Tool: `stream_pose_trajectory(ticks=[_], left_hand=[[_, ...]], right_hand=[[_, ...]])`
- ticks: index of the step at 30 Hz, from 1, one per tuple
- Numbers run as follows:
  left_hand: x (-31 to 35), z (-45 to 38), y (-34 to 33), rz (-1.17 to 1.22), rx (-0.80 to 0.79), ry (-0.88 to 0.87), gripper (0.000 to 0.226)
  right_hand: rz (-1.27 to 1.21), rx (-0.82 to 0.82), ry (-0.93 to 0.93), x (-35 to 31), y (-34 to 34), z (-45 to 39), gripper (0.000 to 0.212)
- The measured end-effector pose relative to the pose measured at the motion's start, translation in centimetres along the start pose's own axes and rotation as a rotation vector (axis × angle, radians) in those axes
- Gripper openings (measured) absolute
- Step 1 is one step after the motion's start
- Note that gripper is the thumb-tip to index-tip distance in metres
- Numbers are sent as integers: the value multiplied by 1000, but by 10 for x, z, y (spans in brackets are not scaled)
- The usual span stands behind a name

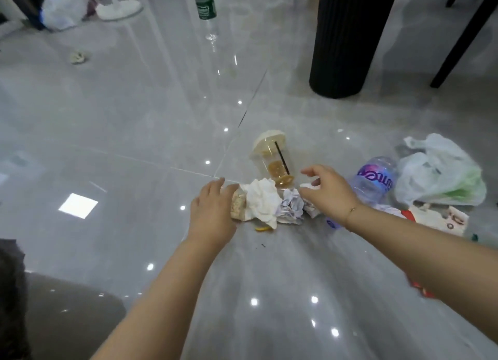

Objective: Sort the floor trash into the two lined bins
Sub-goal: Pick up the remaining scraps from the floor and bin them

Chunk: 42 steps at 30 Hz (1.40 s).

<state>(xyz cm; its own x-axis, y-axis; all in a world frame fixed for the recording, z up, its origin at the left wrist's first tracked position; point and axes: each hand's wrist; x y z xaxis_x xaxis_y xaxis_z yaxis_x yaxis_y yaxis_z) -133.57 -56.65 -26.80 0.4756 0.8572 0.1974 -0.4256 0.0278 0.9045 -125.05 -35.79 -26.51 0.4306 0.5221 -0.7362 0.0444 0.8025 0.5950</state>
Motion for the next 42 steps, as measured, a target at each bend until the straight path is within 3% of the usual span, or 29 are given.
stream_pose_trajectory(ticks=[2, 4, 9, 16, 18, 21, 26, 29, 33, 37, 40, 42], left_hand=[[-1, -13, -5, -207, -94, 16, 78], [-4, -21, -13, -234, -90, 35, 80], [-14, -31, -20, -319, 21, -12, 60], [-27, -41, -3, -231, -315, 72, 75], [-28, -34, -9, -96, -316, 105, 80], [-26, -14, -32, 43, -157, 114, 81], [-23, 21, -45, 226, -76, 136, 79], [-26, 36, -39, 421, -13, 181, 68], [-26, 68, -33, 857, -20, 206, 67], [-18, 107, -21, 1456, -268, 281, 45], [-14, 135, -18, 2054, -505, 306, 50], [-16, 155, -21, 2234, -531, 352, 47]], right_hand=[[-14, -4, 14, -1, -3, -20, 54], [-35, -36, 15, -4, -7, -36, 62], [-57, -65, -74, -10, -18, -85, 79], [15, -101, -230, -21, -51, -123, 83], [-116, -110, -186, -20, -56, -121, 83], [-490, -157, -49, -18, -59, -105, 84], [-780, -156, 14, -18, -57, -76, 81], [-985, -144, 30, -25, -51, -58, 75], [-1042, -178, 37, -29, -46, -30, 70], [-1020, -217, 35, -37, -56, 7, 78], [-887, -314, 46, -44, -68, 36, 81], [-817, -365, 78, -53, -70, 59, 74]])
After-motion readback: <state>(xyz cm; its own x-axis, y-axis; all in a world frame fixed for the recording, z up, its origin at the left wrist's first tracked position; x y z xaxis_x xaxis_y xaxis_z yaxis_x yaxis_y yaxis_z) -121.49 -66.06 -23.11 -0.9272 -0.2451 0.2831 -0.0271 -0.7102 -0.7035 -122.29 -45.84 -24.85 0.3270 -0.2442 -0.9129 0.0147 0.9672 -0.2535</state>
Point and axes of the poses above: each hand's wrist, its own z-axis away from the middle knuckle, its own y-axis out of the back of the hand, x = y × z, and after that the axes turned 15 degrees about -x, right-handed
